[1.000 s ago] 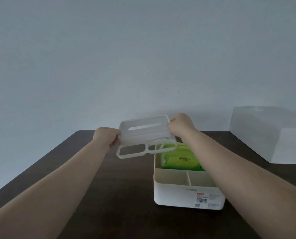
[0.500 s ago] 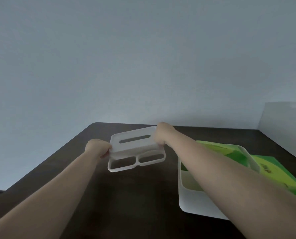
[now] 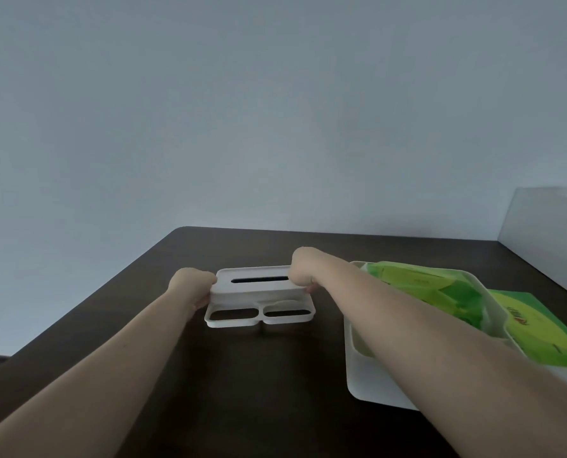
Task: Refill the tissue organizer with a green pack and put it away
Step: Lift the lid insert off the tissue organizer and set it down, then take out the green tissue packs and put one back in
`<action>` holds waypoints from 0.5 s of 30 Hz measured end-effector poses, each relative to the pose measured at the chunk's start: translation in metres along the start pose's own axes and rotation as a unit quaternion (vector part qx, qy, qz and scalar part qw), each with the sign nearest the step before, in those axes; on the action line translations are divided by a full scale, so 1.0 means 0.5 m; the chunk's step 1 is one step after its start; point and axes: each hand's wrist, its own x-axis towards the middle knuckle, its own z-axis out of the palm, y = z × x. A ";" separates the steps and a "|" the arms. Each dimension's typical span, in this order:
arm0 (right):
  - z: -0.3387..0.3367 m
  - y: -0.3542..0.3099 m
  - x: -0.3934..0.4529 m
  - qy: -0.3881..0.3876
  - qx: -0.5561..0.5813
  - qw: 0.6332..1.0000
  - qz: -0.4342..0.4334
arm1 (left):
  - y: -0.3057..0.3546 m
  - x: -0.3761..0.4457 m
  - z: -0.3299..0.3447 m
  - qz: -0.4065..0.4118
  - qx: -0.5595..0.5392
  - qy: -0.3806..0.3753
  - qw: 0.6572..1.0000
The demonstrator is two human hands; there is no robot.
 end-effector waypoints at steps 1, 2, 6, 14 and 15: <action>-0.003 0.000 -0.006 0.009 -0.005 1.000 -0.004 | 0.007 -0.012 -0.001 0.012 0.019 0.013 1.000; -0.005 0.001 -0.011 0.014 -0.025 1.000 -0.012 | 0.010 -0.020 -0.005 0.026 0.020 0.023 0.999; -0.020 0.013 -0.032 0.024 -0.039 0.998 -0.043 | 0.040 -0.049 -0.011 0.078 0.061 0.030 0.995; -0.091 0.097 -0.113 0.173 0.035 0.979 -0.099 | 0.120 -0.177 0.039 0.155 0.066 -0.057 0.984; -0.102 0.121 -0.127 0.192 0.045 0.975 -0.099 | 0.129 -0.199 0.056 0.158 0.069 -0.075 0.982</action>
